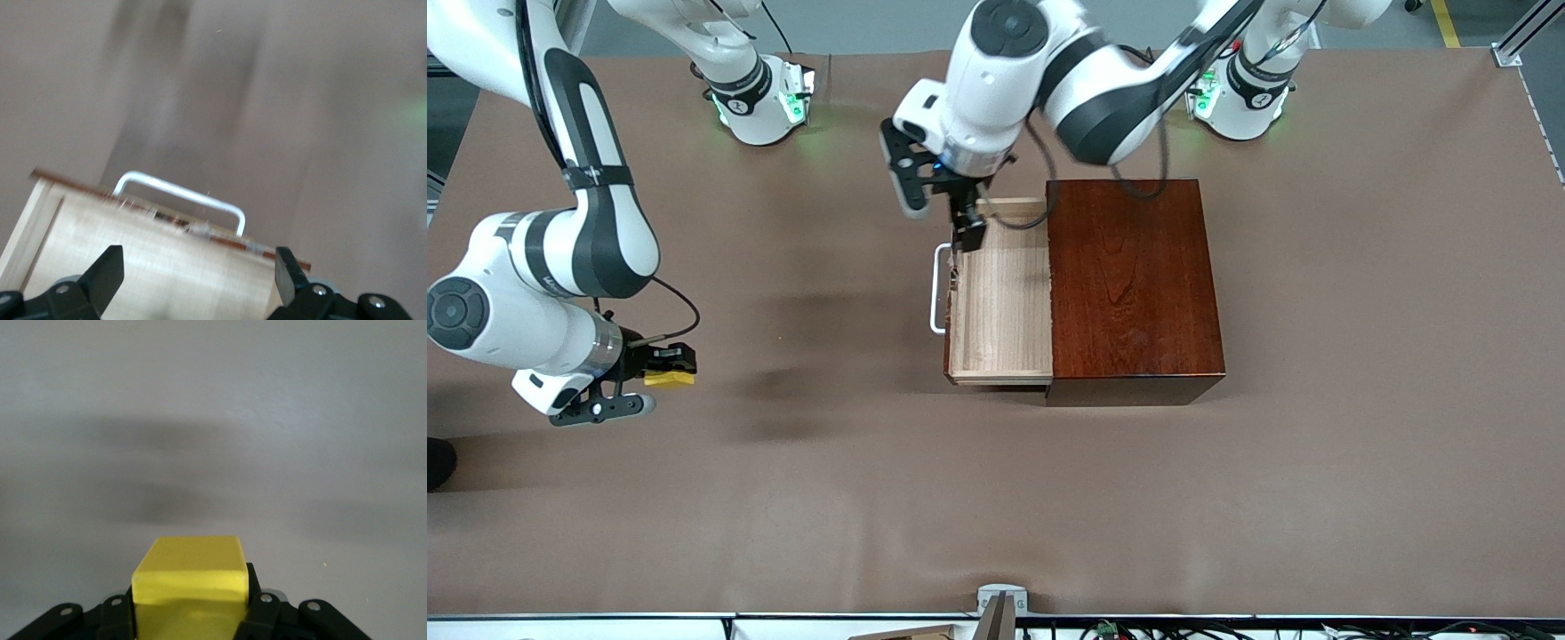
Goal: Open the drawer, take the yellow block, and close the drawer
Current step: 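Push the drawer shut with the left gripper while the right gripper lowers the cube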
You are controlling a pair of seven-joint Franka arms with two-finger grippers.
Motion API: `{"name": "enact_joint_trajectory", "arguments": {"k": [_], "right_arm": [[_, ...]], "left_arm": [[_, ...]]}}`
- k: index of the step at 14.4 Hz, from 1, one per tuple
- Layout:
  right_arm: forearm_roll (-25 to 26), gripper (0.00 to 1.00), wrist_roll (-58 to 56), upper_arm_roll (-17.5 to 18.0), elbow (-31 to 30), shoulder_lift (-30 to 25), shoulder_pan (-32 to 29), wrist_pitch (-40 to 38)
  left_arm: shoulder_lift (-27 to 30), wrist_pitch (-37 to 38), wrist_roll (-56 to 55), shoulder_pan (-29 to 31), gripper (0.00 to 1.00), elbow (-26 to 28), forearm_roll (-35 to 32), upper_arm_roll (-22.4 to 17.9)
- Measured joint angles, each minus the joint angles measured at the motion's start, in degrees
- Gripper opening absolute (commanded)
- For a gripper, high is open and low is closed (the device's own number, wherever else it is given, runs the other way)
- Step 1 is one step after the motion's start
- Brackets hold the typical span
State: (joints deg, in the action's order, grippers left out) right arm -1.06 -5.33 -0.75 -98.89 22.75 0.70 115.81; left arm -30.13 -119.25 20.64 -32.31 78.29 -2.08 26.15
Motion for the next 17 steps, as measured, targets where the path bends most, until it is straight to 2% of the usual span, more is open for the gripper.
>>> {"name": "enact_joint_trajectory", "arguments": {"k": [3,7,11,17], "right_arm": [[0.4,0.0,5.8,-0.1,-0.1,1.5,-1.1,0.6],[0.5,0.0,8.8,-0.2,-0.5,5.1,-3.2,4.6],[0.4,0.0,9.3,-0.2,-3.3,7.8,-4.5,12.6],[0.4,0.0,9.2,0.1,-4.5,12.1,-4.8,21.3]], "left_arm": [[-6.2,-3.5,9.7,-1.8,1.0,-2.9,-0.1,-0.2],[-11.1,-6.2,16.6,-1.9,1.0,-3.6,-0.4,-1.8],[-12.3,-6.4,17.7,-3.9,1.0,-3.8,-1.2,-5.1],[-13.4,-6.3,17.7,-4.3,1.0,-3.7,-4.1,-5.5]]}}
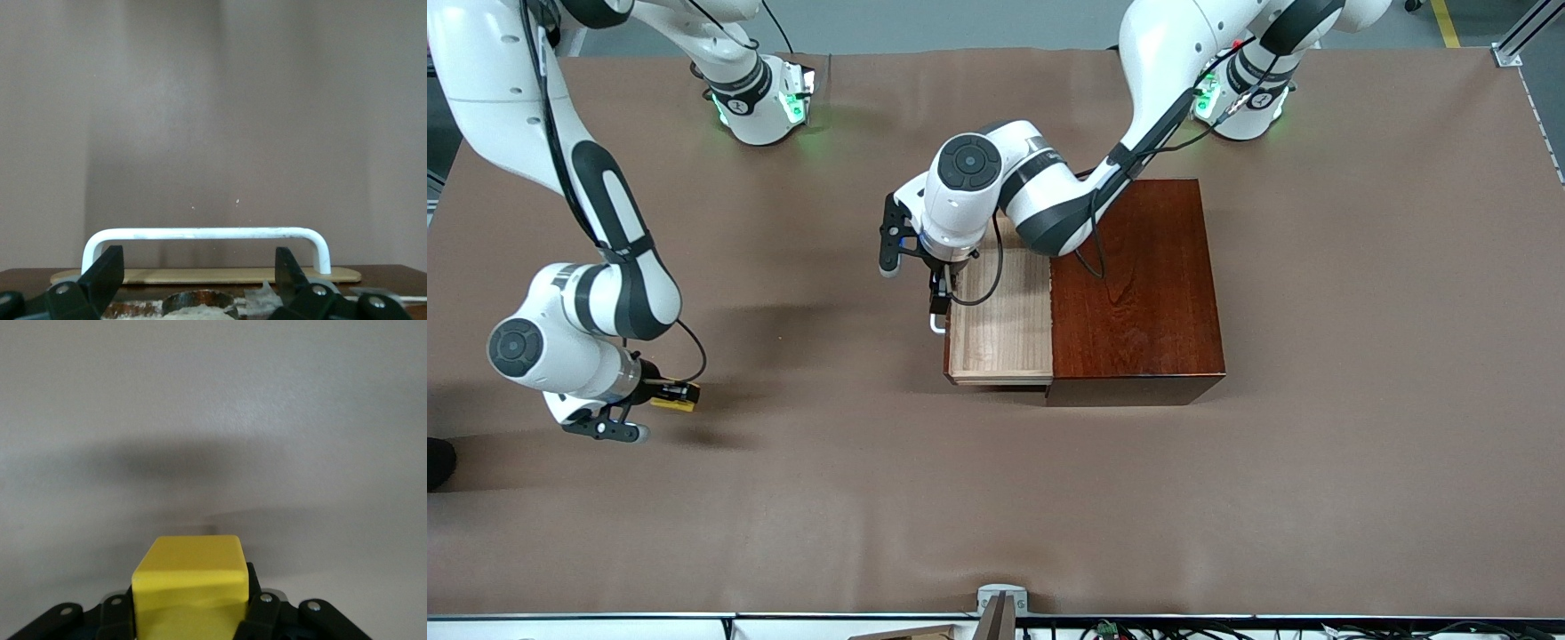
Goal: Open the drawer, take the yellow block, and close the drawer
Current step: 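Push the drawer shut with the left gripper while the right gripper lowers the cube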
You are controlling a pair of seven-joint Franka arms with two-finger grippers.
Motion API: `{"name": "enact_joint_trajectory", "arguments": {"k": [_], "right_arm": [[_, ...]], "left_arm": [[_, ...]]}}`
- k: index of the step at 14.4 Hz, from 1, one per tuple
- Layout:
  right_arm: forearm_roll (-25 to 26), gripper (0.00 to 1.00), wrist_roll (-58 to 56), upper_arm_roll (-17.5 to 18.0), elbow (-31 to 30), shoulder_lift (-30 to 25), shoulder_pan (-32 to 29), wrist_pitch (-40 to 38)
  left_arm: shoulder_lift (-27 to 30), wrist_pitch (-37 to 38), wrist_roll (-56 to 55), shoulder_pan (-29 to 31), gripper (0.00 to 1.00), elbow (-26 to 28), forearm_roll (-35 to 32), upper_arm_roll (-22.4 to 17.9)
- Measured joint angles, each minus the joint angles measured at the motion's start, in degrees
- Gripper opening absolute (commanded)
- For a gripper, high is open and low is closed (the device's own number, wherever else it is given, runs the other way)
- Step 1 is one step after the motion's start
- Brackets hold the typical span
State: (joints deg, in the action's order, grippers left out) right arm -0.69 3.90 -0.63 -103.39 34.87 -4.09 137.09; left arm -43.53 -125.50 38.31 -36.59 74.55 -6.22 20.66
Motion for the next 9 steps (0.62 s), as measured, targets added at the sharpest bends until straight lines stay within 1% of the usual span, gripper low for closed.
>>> {"name": "enact_joint_trajectory", "arguments": {"k": [2,4,5,6,7,8,9], "right_arm": [[0.0,0.0,-0.1,0.2,0.0,1.2,0.1,1.9],[0.0,0.0,-0.1,0.3,0.0,1.9,0.1,2.2],[0.0,0.23,-0.1,0.3,0.0,2.1,0.1,2.4],[0.0,0.63,-0.1,0.3,0.0,2.2,0.1,2.6],[0.0,0.97,-0.1,0.4,0.0,2.3,0.1,2.8],[0.0,1.0,-0.1,0.4,0.0,2.4,0.1,2.9],[0.0,1.0,-0.1,0.4,0.0,2.4,0.1,2.9]], "left_arm": [[-0.2,0.1,0.0,0.0,1.0,0.0,-0.8,-0.1],[-0.2,0.8,0.0,-0.1,1.0,-0.3,-1.3,-0.1],[-0.2,1.8,-0.1,-0.2,1.0,-0.6,-1.5,-0.2],[-0.2,3.1,-0.1,-0.2,1.0,-1.1,-1.6,-0.3],[-0.2,4.7,-0.2,-0.2,1.0,-1.5,-1.6,-0.7],[-0.1,6.6,-0.4,-0.2,1.0,-2.1,-1.6,-1.3],[0.1,9.0,-0.5,-0.2,1.0,-2.6,-1.6,-1.9]]}}
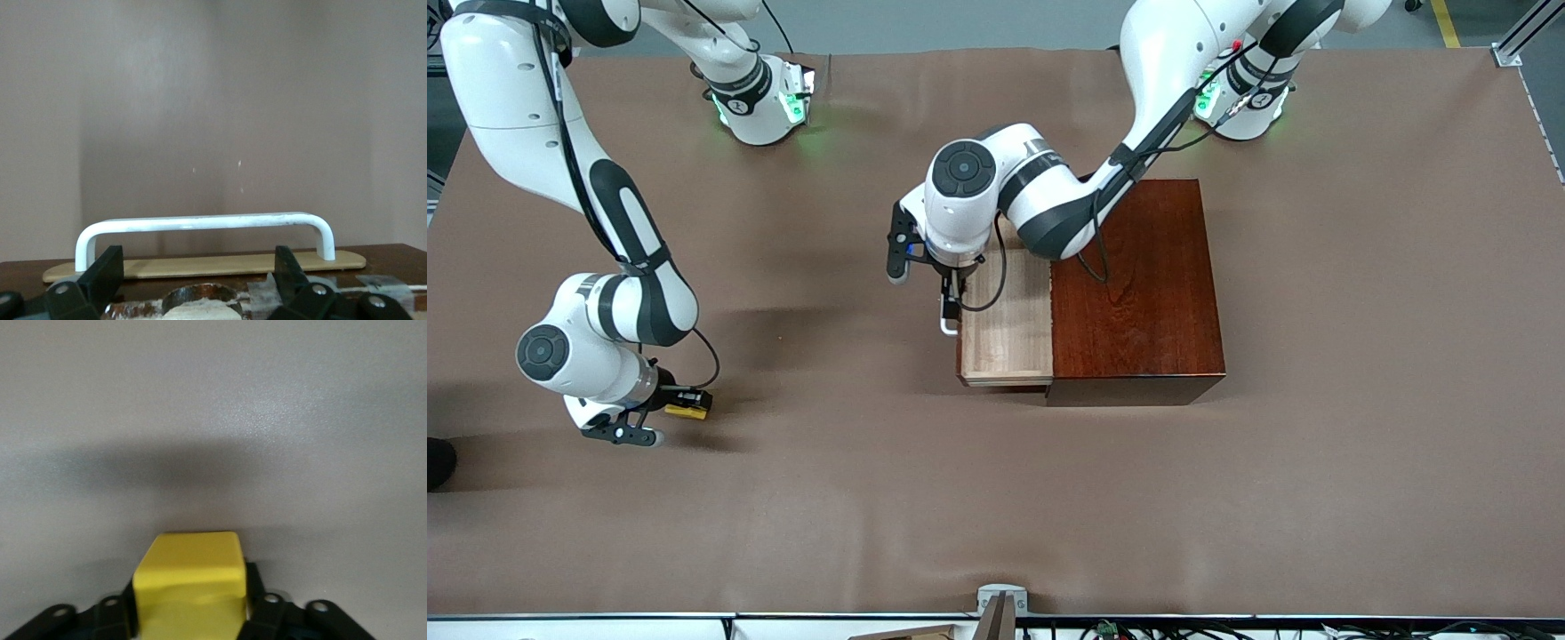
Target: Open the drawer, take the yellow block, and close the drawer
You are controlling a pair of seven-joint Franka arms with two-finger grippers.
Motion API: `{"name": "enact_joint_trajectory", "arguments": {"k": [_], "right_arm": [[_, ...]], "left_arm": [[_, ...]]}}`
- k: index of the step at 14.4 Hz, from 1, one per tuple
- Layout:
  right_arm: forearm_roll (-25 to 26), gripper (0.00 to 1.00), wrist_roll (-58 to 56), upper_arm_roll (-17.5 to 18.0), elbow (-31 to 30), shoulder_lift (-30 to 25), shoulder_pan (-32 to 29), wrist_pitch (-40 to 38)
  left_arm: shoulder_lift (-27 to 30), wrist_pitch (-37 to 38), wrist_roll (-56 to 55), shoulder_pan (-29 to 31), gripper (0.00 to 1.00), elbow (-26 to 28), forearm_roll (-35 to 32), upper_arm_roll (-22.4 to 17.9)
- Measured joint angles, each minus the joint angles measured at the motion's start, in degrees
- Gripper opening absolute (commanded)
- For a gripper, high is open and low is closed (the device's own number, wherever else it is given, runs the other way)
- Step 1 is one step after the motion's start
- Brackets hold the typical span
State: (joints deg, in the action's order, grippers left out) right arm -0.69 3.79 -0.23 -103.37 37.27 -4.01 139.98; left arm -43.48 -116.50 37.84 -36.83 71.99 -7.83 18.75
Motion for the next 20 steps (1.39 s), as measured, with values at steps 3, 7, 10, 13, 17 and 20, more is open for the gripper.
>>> {"name": "enact_joint_trajectory", "arguments": {"k": [3,7,10,13,17,20], "right_arm": [[0.0,1.0,-0.1,0.1,0.0,0.0,0.1,-0.3],[0.0,1.0,-0.1,0.4,1.1,-1.8,0.3,-3.7],[0.1,1.0,-0.2,0.5,2.1,-6.6,1.0,-9.2],[0.1,1.0,-0.2,0.6,2.6,-12.6,1.9,-16.5],[0.2,1.0,-0.2,0.5,2.9,-20.6,2.0,-26.0],[0.2,1.0,-0.2,0.6,3.5,-26.8,2.0,-32.5]], "left_arm": [[1.5,8.1,0.0,0.0,1.0,-0.3,-0.3,-2.4],[3.6,17.3,0.1,0.3,1.0,-0.2,-5.5,-4.0],[4.8,20.2,0.2,0.5,1.0,-0.2,-8.5,-4.4],[4.8,20.4,0.2,0.5,1.0,-0.1,-8.8,-4.5],[4.9,18.5,0.2,0.4,1.0,-0.1,-8.8,-4.2],[5.2,11.8,-3.4,0.0,1.0,-0.3,-8.6,-3.8]]}}
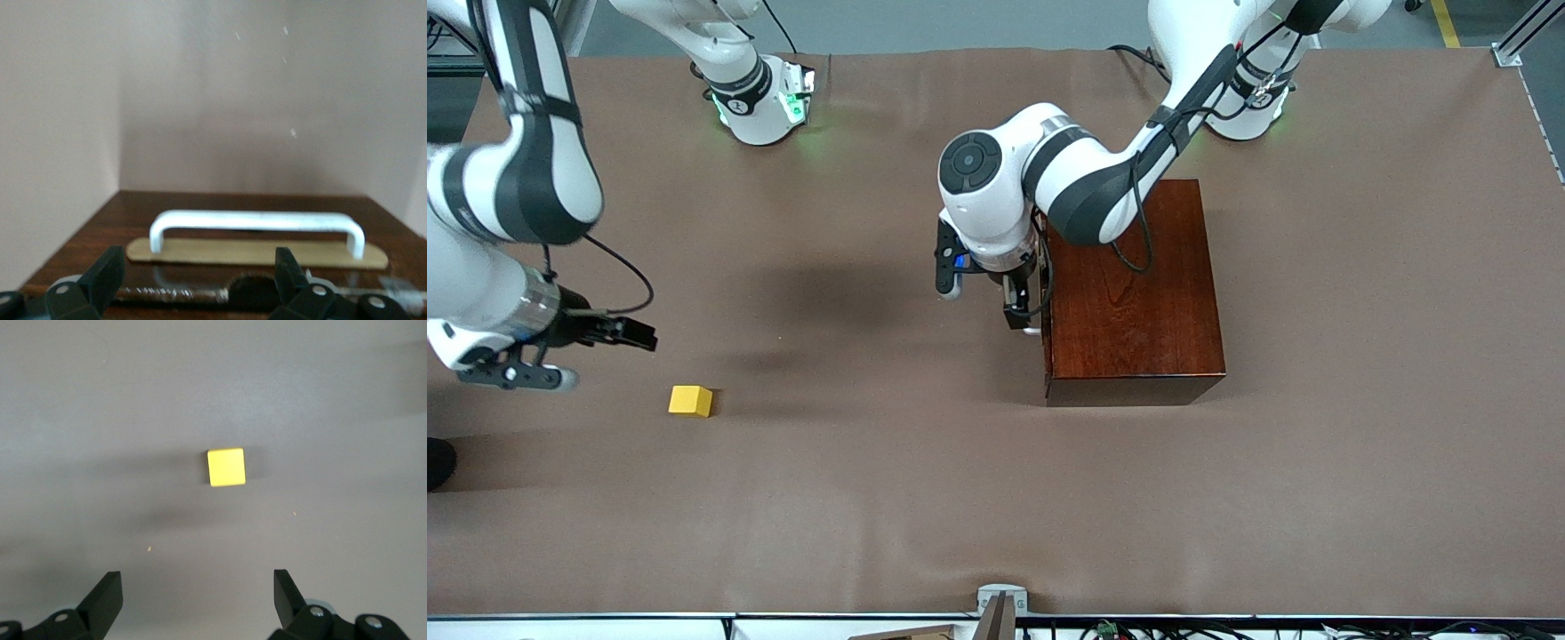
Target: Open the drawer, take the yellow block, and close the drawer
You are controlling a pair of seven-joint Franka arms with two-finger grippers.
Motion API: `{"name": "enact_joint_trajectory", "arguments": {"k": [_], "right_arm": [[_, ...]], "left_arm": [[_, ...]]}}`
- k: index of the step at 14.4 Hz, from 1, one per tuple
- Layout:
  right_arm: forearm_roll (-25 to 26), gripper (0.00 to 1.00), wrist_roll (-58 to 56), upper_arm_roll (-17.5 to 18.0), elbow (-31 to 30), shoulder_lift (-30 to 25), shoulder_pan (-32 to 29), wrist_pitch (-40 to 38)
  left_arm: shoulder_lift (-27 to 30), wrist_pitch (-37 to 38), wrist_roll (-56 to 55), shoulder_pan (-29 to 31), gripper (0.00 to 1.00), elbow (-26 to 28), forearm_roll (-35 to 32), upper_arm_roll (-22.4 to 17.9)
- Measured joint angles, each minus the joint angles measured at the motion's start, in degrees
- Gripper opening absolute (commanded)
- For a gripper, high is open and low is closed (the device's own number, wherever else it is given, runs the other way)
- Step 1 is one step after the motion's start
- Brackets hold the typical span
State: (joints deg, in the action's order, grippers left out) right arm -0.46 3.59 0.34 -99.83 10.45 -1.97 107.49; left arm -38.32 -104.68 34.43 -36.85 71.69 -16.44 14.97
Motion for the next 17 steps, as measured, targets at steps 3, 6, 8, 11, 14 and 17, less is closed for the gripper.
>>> {"name": "enact_joint_trajectory", "arguments": {"k": [3,6,8,11,14,17], "right_arm": [[0.0,1.0,-0.1,0.0,1.3,-4.8,0.0,-4.6],[0.0,1.0,-0.1,0.7,2.2,-7.8,0.2,-9.1],[0.0,1.0,-0.1,1.1,2.5,-9.6,0.3,-11.3],[0.1,1.0,0.0,0.9,3.5,-11.7,0.3,-14.5],[0.2,1.0,0.1,0.6,8.1,-11.9,0.2,-18.9],[0.3,1.0,0.3,0.4,8.9,-11.9,-0.1,-19.7]], "left_arm": [[-0.1,-1.6,-2.7,-0.2,1.0,0.5,0.0,0.0],[-0.8,-1.6,-2.9,0.0,1.0,1.2,0.0,-0.3],[-1.1,-1.4,-2.9,0.3,1.0,1.9,0.0,-0.5],[-1.0,-0.9,-2.9,0.4,1.0,1.8,0.0,-0.5],[2.6,3.0,-5.7,1.0,1.0,0.2,0.0,-0.7],[12.0,11.8,-8.6,6.3,1.0,-0.7,0.8,-1.1]]}}
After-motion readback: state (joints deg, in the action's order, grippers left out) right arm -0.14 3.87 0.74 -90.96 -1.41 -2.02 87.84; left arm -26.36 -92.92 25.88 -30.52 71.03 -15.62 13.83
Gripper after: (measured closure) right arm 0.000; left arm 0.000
